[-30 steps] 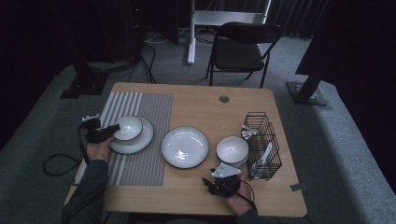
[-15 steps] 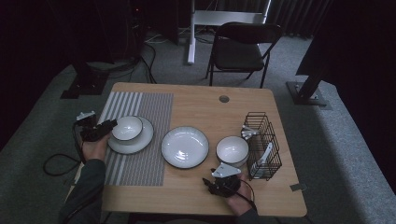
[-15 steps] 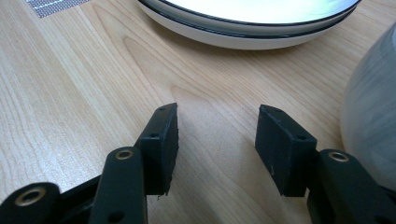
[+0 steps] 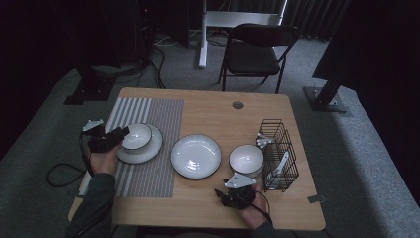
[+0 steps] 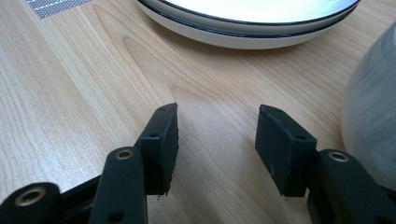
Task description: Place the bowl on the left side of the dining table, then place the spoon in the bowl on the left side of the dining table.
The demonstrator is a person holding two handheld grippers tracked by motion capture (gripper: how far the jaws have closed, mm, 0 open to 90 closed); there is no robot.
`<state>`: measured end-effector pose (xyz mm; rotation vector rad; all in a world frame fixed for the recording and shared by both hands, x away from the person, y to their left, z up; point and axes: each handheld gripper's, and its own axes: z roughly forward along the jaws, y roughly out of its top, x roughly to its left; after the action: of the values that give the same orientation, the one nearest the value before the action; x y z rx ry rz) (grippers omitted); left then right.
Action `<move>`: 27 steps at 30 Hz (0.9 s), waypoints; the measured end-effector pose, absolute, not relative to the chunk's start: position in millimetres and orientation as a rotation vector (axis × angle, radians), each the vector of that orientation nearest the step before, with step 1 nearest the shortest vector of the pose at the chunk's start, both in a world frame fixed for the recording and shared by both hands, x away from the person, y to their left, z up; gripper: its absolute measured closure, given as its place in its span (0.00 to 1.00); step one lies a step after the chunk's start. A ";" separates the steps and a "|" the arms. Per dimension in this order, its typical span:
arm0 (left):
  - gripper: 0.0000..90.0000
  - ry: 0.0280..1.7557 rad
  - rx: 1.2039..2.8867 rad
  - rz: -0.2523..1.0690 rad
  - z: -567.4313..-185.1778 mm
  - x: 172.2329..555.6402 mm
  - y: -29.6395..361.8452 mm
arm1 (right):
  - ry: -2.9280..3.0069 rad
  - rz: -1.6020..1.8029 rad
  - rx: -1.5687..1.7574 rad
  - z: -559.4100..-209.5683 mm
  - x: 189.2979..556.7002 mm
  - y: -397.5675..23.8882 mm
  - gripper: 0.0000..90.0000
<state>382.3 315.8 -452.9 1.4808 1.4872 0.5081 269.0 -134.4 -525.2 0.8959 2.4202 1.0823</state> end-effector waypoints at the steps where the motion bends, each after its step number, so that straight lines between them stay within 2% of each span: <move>1: 0.68 1.477 1.479 0.506 -452.7 380.9 313.2 | 2.421 1.082 0.897 -525.2 269.0 -134.4 0.54; 13: 0.66 1.346 1.560 0.429 -453.2 365.0 271.6 | 2.424 1.087 0.904 -525.2 269.7 -134.8 0.54; 27: 0.64 1.268 1.595 0.396 -457.3 350.3 243.5 | 2.428 1.092 0.903 -525.3 270.2 -134.9 0.54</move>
<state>350.3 243.5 -457.3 1.5953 1.2680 0.3963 270.2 -134.9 -525.3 0.9034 2.4280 1.0918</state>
